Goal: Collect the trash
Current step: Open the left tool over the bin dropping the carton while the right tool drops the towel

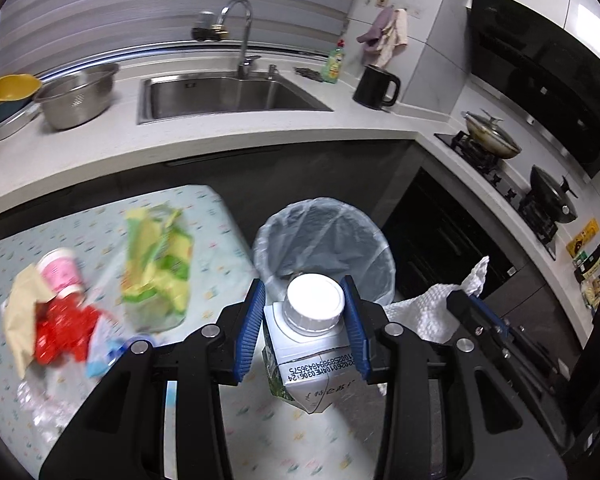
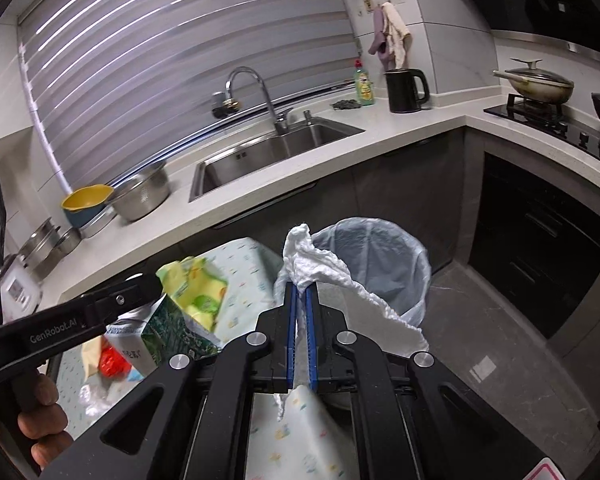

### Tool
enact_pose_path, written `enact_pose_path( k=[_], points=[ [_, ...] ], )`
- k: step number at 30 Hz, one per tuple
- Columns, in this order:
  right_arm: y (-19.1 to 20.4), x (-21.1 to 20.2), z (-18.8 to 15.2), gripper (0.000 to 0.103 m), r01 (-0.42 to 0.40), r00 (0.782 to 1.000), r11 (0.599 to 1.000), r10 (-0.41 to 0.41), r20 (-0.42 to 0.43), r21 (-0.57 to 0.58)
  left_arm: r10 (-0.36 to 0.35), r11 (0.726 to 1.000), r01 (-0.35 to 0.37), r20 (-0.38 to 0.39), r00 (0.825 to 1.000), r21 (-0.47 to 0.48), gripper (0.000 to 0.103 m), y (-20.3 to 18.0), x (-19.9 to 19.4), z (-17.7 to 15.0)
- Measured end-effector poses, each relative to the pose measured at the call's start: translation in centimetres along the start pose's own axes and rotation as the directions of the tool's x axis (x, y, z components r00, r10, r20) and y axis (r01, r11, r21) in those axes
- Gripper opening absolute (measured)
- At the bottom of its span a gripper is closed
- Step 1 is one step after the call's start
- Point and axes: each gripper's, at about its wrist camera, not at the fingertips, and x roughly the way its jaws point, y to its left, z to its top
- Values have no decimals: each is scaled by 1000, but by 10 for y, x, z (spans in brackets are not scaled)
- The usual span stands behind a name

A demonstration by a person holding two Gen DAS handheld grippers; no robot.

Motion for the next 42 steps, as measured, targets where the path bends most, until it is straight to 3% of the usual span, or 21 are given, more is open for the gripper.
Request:
enact_pose_path(
  k=[6,12,16,18,28,30,32,38,42],
  points=[
    [-22,32,17,5,38,999,999,-38,-8,18,-41,998,41,-11,999,41,37,-24,58,30],
    [-39,65,27,5,59,998,998,-57,-33,33,-97,995,98,-63,993,16,38,-26,109,43],
    [-42,85,34,5,70,996,997,-69,-48,27,-62,998,64,-69,996,24,42,-24,128,44],
    [-43,96,36,5,68,996,997,-66,-61,28,-57,998,58,-63,996,16,57,-21,131,45],
    [-31,126,45,11,69,994,998,-68,-89,-1,-6,1000,5,-36,999,-23,64,9,123,46],
    [-26,126,46,20,66,994,998,-66,-85,-11,22,999,-22,-21,1000,-25,69,14,117,43],
    [-19,124,47,38,66,995,998,-68,-66,-21,47,999,-48,-5,999,-23,71,18,109,41],
    [-1,112,51,39,57,997,997,-60,-46,-45,104,994,-104,15,994,-23,71,30,93,34],
    [12,94,51,48,55,998,997,-56,-19,-62,141,990,-141,35,989,-18,72,38,76,28]
  ],
)
